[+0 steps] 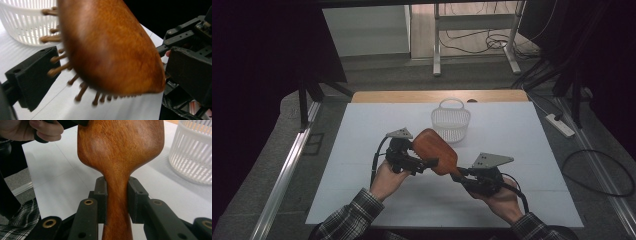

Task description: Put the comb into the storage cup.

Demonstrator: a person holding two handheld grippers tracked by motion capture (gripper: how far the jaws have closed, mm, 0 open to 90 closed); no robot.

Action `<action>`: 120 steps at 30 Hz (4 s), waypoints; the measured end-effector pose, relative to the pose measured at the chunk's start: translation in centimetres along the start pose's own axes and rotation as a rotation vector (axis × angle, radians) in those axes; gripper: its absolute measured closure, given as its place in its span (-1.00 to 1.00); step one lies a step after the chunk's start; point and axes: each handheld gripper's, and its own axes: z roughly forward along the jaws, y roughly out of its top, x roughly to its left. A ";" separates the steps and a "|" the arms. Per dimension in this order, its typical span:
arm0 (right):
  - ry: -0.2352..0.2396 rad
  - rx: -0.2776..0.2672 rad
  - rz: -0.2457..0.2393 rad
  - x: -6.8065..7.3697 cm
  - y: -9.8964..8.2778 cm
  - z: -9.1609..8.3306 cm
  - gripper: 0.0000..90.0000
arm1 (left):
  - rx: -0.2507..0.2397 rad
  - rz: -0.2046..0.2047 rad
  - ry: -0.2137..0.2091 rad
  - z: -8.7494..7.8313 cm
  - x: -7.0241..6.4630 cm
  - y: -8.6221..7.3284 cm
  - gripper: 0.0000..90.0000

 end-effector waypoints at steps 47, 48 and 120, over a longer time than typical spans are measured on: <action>0.016 -0.029 -0.044 0.7 0.2 1.1 0.62 | -0.070 -0.324 -0.329 -0.3 2.5 -0.8 0.05; 0.014 -0.028 -0.047 0.7 0.2 1.1 0.62 | -0.074 -0.331 -0.334 -0.3 2.5 -0.9 0.06; -0.023 0.113 -0.097 -0.3 0.2 1.3 -1.00 | -0.080 -0.202 -0.177 -2.3 2.3 0.2 0.19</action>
